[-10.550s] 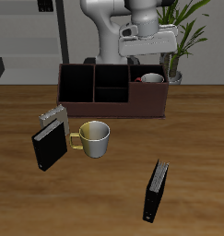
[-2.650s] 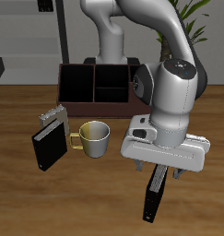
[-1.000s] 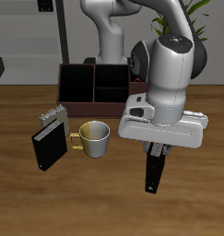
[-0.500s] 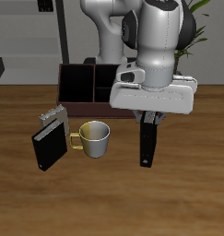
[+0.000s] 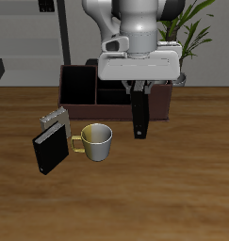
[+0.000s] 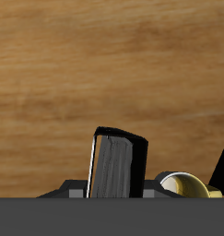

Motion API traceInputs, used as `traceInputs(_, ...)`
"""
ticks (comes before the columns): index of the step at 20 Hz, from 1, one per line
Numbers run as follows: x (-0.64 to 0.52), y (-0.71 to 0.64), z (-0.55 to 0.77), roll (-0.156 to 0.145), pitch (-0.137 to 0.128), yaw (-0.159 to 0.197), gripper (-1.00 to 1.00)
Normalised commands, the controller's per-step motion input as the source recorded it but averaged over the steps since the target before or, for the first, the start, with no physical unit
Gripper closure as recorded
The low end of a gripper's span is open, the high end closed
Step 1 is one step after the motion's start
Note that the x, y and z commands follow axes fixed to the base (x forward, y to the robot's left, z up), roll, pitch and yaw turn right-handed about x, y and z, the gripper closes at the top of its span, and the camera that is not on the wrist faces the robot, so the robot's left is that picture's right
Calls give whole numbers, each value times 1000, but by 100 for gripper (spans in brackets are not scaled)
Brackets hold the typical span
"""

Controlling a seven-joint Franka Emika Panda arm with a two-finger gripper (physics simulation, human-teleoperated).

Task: Place the red mug into the back desk caddy's right compartment and place the left black book into the back desk caddy's back compartment and place the right black book into the back desk caddy's front compartment

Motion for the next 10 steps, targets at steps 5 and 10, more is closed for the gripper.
traceInputs(5, -680, -202, 331, 76, -47, 20, 100)
traceInputs(10, -428, -297, 152, -5, -35, -14, 100)
